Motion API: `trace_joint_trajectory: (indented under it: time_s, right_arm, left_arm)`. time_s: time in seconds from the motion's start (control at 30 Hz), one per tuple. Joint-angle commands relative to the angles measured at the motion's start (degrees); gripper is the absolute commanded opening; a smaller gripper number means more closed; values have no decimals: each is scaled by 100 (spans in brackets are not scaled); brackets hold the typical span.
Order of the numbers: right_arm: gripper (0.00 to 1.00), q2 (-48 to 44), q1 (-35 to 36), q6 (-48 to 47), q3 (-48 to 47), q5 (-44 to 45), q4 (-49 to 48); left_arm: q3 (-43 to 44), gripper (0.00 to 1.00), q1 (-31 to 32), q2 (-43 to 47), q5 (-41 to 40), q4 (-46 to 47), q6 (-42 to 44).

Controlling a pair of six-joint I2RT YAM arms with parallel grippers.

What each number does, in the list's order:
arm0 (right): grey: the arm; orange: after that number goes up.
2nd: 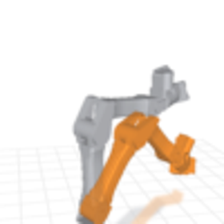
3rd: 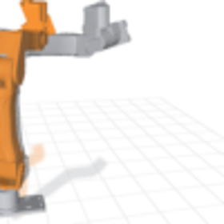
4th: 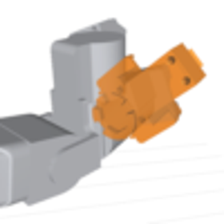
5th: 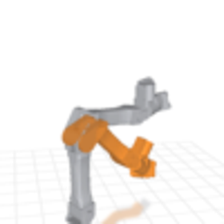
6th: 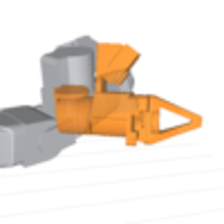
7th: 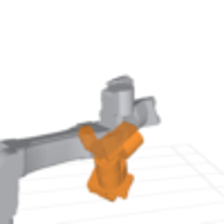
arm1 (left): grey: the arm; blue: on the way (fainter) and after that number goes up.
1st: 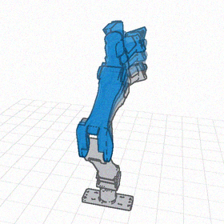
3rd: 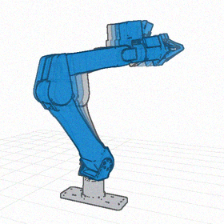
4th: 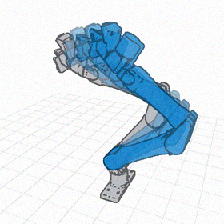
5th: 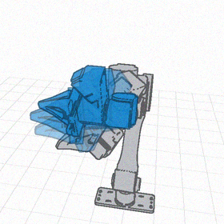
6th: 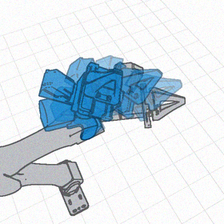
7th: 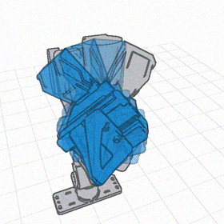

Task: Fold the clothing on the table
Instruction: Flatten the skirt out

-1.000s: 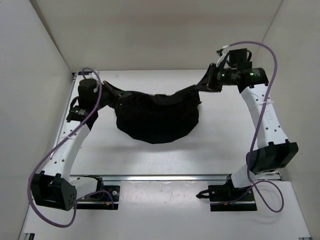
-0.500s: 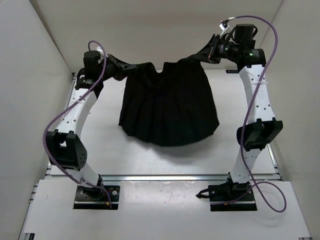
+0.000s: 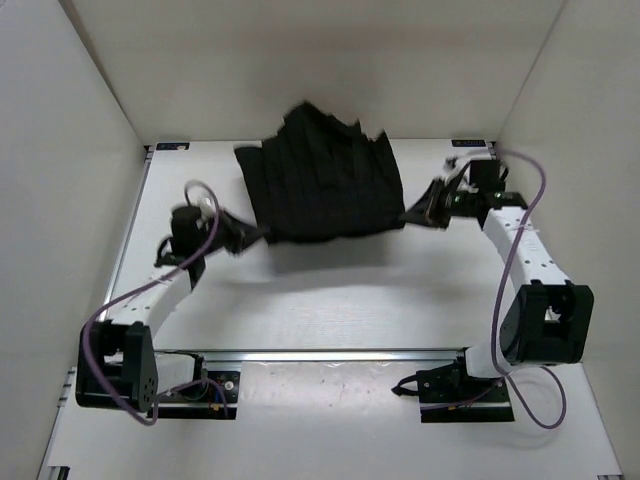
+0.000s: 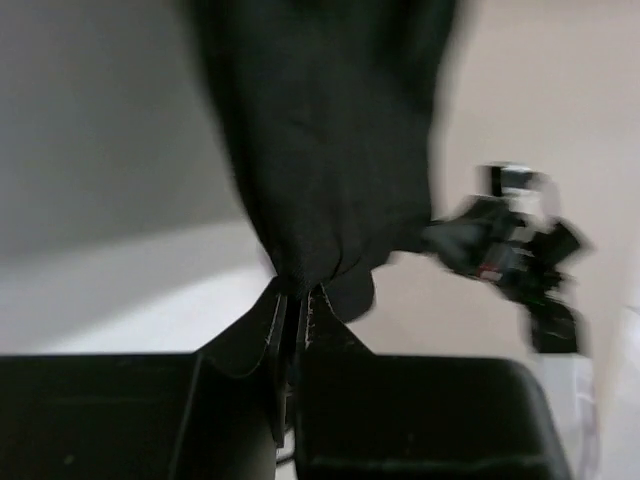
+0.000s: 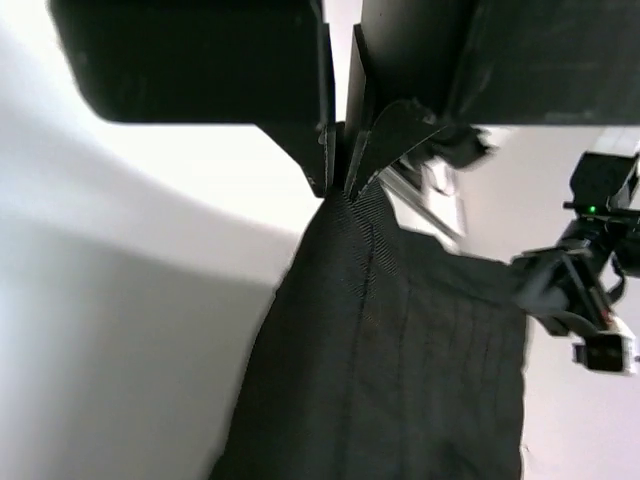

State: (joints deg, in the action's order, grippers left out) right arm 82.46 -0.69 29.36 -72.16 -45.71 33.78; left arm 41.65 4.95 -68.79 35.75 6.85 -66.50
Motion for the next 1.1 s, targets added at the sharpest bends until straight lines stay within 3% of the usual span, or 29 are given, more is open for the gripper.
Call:
trace_joint_trajectory:
  time_s: [0.0, 0.07, 0.2, 0.5, 0.67, 0.8, 0.87, 0.93, 0.97, 1.03, 1.07]
  right_arm:
    - [0, -151, 51, -580, 1044, 675, 189]
    - [0, -352, 209, -765, 1921, 922, 401]
    - [0, -695, 384, -784, 2873, 1318, 612]
    - [0, -1125, 974, -572, 3735, 1820, 1244]
    - [0, -1627, 457, -817, 3885, 1479, 1490]
    - [0, -1767, 684, -671, 2825, 854, 1151]
    - [0, -1777, 693, -512, 1958, 469, 747]
    - [0, -1995, 981, -370, 491, 912, 272]
    - [0, -2057, 1296, -370, 188, 1559, 200]
    - [0, -2268, 1458, -204, -411, 2317, -47]
    - [0, -2225, 1127, 49, -413, 2113, -56]
  left_arm:
    - [-1559, 0, 23, -55, 38, -358, 538]
    - [-1878, 0, -20, -11, -76, -1216, 1102]
    - [-2205, 3, 233, 278, -523, -2055, 1876]
    - [-2574, 4, 498, 1332, -525, -2793, 1789]
    - [-2574, 0, 525, 2185, -491, -3128, 1483]
    - [-1147, 0, 745, 1925, -1034, -2936, 1350]
    - [-187, 0, 438, 1414, -606, -2647, 1315]
    - [1233, 0, 463, 1115, -814, -2243, 1245]
    - [1876, 0, 498, 1088, -1050, -2145, 1297]
    - [2528, 0, 568, 1105, -1437, -1891, 1394]
    - [2628, 0, 560, 1157, -1691, -1898, 1351]
